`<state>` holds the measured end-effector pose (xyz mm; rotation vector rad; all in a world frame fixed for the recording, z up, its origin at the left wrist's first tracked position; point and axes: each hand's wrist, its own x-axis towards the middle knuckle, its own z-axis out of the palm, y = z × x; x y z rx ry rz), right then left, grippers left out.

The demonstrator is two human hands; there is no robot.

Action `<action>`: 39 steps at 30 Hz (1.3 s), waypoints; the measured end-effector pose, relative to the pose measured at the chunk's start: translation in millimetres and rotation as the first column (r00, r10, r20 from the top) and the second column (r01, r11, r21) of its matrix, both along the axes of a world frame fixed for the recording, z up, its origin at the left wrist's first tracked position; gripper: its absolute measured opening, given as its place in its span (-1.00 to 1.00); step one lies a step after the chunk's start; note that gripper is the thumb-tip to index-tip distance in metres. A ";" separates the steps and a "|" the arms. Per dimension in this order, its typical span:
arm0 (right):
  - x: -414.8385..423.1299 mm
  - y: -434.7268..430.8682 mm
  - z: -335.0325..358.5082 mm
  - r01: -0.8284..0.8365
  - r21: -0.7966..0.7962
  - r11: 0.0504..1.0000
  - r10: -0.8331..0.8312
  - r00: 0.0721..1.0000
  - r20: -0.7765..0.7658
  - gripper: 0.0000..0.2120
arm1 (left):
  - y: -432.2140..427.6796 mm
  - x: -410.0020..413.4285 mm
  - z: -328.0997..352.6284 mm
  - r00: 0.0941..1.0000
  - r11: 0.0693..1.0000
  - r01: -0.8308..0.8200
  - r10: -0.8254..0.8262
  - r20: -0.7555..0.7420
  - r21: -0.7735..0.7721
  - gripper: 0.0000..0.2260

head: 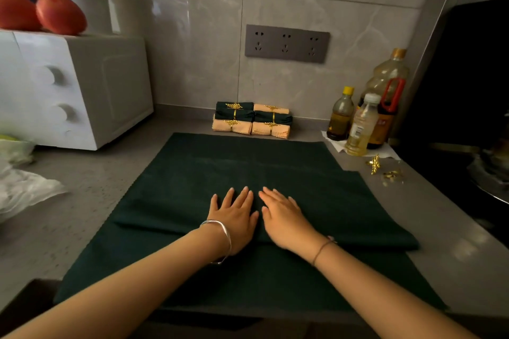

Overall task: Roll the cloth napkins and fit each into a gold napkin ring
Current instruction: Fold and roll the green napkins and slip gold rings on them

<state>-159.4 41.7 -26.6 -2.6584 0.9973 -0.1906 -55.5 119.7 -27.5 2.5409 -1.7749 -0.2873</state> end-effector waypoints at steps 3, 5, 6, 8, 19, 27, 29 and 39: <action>0.4 4.3 -5.0 0.008 -0.039 0.999 -0.010 0.999 -0.045 -0.54 | 1.4 -1.6 -2.1 1.000 1.000 -0.018 0.018 0.011 -0.016 -0.51; -1.5 2.9 -7.3 0.019 -0.063 0.998 -0.023 0.997 -0.076 -0.53 | 2.6 -1.5 -3.3 0.999 0.999 -0.021 0.022 0.028 -0.031 -0.51; -2.8 1.4 -7.7 0.024 -0.073 0.997 -0.031 0.995 -0.093 -0.53 | 3.1 -0.9 -4.2 0.999 0.999 -0.022 0.023 0.032 -0.037 -0.51; -7.6 -1.9 -8.5 0.027 -0.081 0.996 -0.037 0.992 -0.123 -0.52 | 4.3 0.2 -5.6 0.999 0.998 -0.029 0.031 0.033 -0.051 -0.51; -86.1 -43.7 -4.4 0.085 -0.067 0.994 -0.093 0.987 -0.131 -0.48 | 33.4 53.0 -7.0 0.974 0.973 -0.215 0.220 0.051 -0.088 -0.35; -143.9 -73.9 -4.1 0.161 -0.079 0.984 -0.171 0.974 -0.148 -0.43 | 53.2 88.5 -4.9 0.956 0.956 -0.282 0.287 0.055 -0.078 -0.34; -152.7 -79.7 -4.1 0.177 -0.078 0.981 -0.187 0.971 -0.148 -0.42 | 57.6 95.7 -4.2 0.956 0.955 -0.285 0.290 0.055 -0.079 -0.34; -153.8 -68.6 21.0 0.145 -0.048 0.988 -0.149 0.985 -0.083 -0.38 | 67.7 95.0 18.4 0.971 0.974 -0.224 0.227 0.077 -0.038 -0.28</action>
